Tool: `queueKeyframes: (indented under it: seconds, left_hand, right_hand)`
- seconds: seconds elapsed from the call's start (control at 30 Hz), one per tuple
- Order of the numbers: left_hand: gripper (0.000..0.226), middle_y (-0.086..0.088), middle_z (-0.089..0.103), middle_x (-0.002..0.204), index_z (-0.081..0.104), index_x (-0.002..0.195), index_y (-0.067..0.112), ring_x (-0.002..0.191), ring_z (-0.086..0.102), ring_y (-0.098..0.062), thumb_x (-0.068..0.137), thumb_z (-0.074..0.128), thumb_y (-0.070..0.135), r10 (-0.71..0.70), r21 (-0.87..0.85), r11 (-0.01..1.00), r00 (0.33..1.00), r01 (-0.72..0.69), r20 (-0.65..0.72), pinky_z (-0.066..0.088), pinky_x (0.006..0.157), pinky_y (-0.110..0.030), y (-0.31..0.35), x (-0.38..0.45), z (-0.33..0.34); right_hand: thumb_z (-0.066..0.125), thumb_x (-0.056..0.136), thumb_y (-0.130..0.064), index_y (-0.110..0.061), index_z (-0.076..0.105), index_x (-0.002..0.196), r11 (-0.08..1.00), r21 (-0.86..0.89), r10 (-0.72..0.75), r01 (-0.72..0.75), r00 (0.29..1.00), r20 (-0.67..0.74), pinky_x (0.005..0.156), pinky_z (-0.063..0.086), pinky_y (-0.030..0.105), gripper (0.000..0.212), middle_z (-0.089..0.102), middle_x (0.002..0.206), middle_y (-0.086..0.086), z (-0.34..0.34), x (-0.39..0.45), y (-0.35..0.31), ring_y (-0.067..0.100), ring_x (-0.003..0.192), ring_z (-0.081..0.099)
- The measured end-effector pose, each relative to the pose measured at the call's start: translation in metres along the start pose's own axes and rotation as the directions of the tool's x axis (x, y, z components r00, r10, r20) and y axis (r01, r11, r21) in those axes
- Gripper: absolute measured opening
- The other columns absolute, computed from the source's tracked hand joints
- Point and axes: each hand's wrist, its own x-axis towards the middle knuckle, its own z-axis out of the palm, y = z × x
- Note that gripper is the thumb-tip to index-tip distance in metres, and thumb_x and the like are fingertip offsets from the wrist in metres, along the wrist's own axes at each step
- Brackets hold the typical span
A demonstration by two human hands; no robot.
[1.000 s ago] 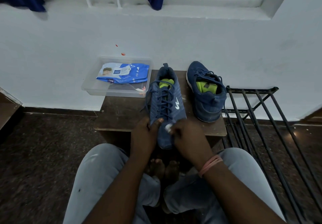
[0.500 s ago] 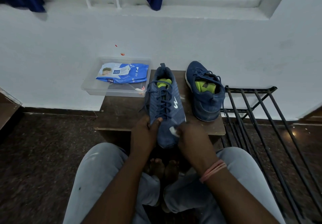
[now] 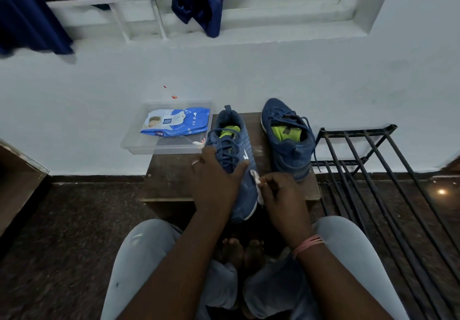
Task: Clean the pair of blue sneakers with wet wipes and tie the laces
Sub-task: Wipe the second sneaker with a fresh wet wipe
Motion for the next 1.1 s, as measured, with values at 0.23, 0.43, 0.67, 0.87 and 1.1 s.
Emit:
queueKeyframes:
  seconds: [0.23,0.43,0.67,0.87,1.1]
  left_hand:
    - [0.062,-0.008,0.062,0.109,0.038,0.113,0.017,0.101,0.066,-0.033,0.082,0.075,0.056,-0.127,-0.103,0.986,0.992,0.128,0.016,0.055,0.083,-0.046,-0.001,0.009,0.022]
    - [0.048,0.0,0.059,0.091,0.04,0.099,0.019,0.083,0.062,-0.021,0.081,0.081,0.037,-0.208,-0.228,0.951,0.978,0.208,0.024,0.04,0.066,-0.032,-0.008,0.023,0.012]
    - [0.064,-0.012,0.065,0.127,0.038,0.144,0.014,0.111,0.065,-0.032,0.096,0.059,0.052,-0.065,-0.187,0.979,0.995,0.078,0.073,0.052,0.093,-0.043,-0.03,0.008,0.023]
    - [0.069,-0.012,0.064,0.134,0.022,0.161,0.029,0.11,0.066,-0.031,0.101,0.053,0.042,0.07,-0.117,0.991,0.997,-0.064,0.044,0.054,0.09,-0.039,-0.037,0.01,0.029]
    - [0.066,-0.002,0.06,0.142,0.021,0.16,0.037,0.11,0.065,-0.027,0.101,0.049,0.043,0.109,-0.129,0.986,0.994,-0.11,-0.018,0.055,0.09,-0.043,-0.042,0.008,0.036]
  right_hand:
    - [0.061,0.088,0.005,-0.01,0.076,0.106,0.998,0.013,-0.069,0.069,0.998,0.003,0.083,0.036,0.001,0.027,0.064,0.098,0.004,0.004,0.004,-0.004,0.009,0.091,0.058]
    - [0.063,0.088,-0.002,-0.014,0.073,0.105,0.997,0.079,0.006,-0.001,0.998,-0.059,0.082,0.034,0.0,0.022,0.064,0.1,0.001,0.008,0.01,-0.009,-0.001,0.09,0.054]
    - [0.07,0.085,-0.001,-0.006,0.075,0.095,0.991,-0.066,-0.106,0.116,0.985,0.132,0.077,0.033,0.005,0.013,0.06,0.092,0.005,0.009,0.012,-0.013,0.019,0.083,0.062]
    - [0.066,0.089,-0.005,-0.007,0.073,0.092,0.967,-0.167,-0.161,0.192,0.97,0.181,0.074,0.046,0.027,0.008,0.063,0.095,0.013,0.027,0.034,-0.015,0.028,0.082,0.064]
    - [0.061,0.088,-0.013,-0.012,0.067,0.083,0.913,-0.358,-0.175,0.195,0.981,0.087,0.067,0.041,0.025,0.007,0.062,0.087,0.011,0.065,0.09,-0.009,0.027,0.077,0.059]
